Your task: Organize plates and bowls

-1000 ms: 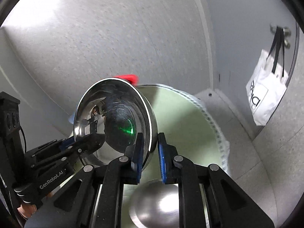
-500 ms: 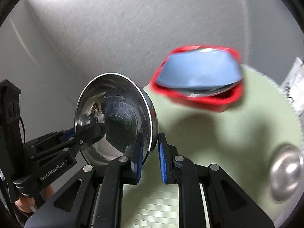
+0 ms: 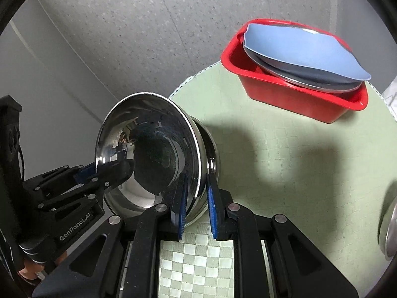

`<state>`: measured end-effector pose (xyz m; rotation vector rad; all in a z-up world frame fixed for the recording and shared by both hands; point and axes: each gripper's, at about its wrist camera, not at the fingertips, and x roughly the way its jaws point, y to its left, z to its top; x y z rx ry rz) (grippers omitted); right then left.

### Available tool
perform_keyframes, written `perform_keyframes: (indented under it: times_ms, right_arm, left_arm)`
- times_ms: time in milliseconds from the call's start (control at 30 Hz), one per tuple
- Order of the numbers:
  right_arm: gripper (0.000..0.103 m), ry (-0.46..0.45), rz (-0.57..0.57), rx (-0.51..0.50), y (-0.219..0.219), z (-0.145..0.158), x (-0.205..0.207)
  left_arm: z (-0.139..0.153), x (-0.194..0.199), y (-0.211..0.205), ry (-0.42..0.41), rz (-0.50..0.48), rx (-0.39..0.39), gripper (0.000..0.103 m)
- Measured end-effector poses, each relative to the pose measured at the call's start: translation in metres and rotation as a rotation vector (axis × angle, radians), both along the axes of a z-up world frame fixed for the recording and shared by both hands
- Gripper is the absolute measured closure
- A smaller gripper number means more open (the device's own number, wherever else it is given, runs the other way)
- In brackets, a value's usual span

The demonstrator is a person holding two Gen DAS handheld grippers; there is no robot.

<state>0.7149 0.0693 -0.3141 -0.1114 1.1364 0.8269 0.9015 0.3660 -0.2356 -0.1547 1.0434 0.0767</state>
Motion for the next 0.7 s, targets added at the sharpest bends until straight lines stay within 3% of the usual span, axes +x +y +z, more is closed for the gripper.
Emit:
perform_keyframes:
  times_ms: [233,400,567,667,700]
  right_arm:
    - [0.084,-0.003,-0.004,-0.032,0.010,-0.005,-0.003]
    - [0.061,0.016,0.021,-0.013,0.014,-0.001,-0.007]
    - [0.057,0.040,0.028,0.007,0.008,0.001,-0.008]
    - [0.053,0.034,0.042,0.022,-0.001,0.007,-0.011]
    - [0.053,0.031,0.045,0.029,-0.005,0.008,-0.011]
  left_arm:
    - [-0.014,0.025,-0.014,0.013,0.020,-0.015,0.082]
    - [-0.017,0.024,-0.015,0.023,0.034,-0.026,0.077]
    - [-0.013,0.020,-0.013,0.020,0.066,-0.047,0.075]
    - [-0.005,0.014,-0.016,0.000,0.094,-0.027,0.063]
    - [-0.004,0.012,-0.018,-0.005,0.107,-0.016,0.053]
